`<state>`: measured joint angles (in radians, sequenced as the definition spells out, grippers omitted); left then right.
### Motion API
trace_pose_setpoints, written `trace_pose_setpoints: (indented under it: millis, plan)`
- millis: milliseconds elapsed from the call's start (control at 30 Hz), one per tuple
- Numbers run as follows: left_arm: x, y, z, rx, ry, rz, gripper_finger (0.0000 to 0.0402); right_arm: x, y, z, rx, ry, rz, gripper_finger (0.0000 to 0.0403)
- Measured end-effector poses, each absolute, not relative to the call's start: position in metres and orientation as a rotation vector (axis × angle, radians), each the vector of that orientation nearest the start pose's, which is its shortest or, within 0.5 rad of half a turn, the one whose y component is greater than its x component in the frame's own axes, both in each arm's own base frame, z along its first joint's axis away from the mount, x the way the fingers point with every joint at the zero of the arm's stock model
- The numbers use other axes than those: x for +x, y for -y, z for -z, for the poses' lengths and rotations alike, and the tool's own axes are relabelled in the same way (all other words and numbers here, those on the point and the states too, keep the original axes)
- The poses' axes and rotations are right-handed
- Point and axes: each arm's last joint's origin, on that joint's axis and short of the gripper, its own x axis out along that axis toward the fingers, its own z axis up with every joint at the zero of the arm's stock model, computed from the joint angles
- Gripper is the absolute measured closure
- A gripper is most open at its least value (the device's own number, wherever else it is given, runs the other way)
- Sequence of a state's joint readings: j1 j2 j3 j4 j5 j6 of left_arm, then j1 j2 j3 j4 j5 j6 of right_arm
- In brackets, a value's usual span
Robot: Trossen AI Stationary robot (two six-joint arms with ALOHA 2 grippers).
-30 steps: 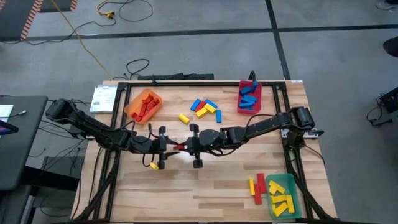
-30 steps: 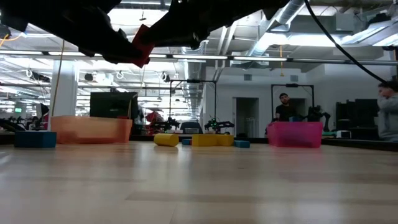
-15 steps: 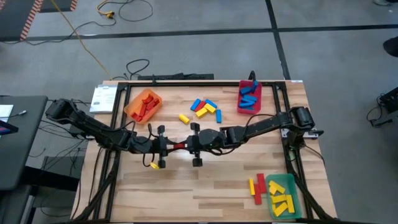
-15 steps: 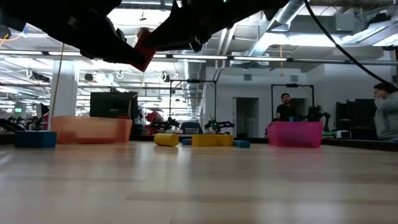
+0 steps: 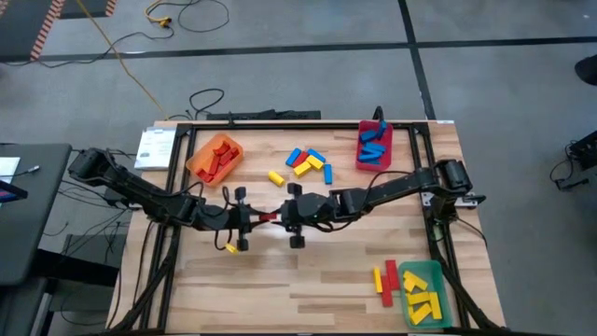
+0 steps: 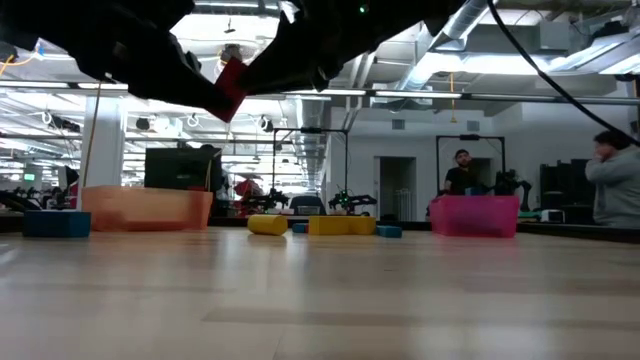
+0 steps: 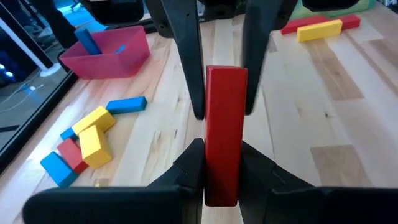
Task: Sort blocks
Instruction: Put the red block into the orange bin
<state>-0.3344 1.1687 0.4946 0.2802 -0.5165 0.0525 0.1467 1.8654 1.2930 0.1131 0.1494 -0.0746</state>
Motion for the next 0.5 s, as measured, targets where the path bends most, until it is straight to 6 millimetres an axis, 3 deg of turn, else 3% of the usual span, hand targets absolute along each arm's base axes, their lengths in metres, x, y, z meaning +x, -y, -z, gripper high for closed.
trace_pose_setpoints:
  millis: [300,500]
  plan:
    - [0.212,0.058,-0.214,0.227,-0.366,-0.193,0.0350,0.404,-0.053,-0.250,-0.141,-0.481,0.006,0.0171]
    - [0.189,0.047,-0.230,0.253,-0.372,-0.299,0.0350,0.387,-0.051,-0.271,-0.119,-0.507,0.012,0.0148]
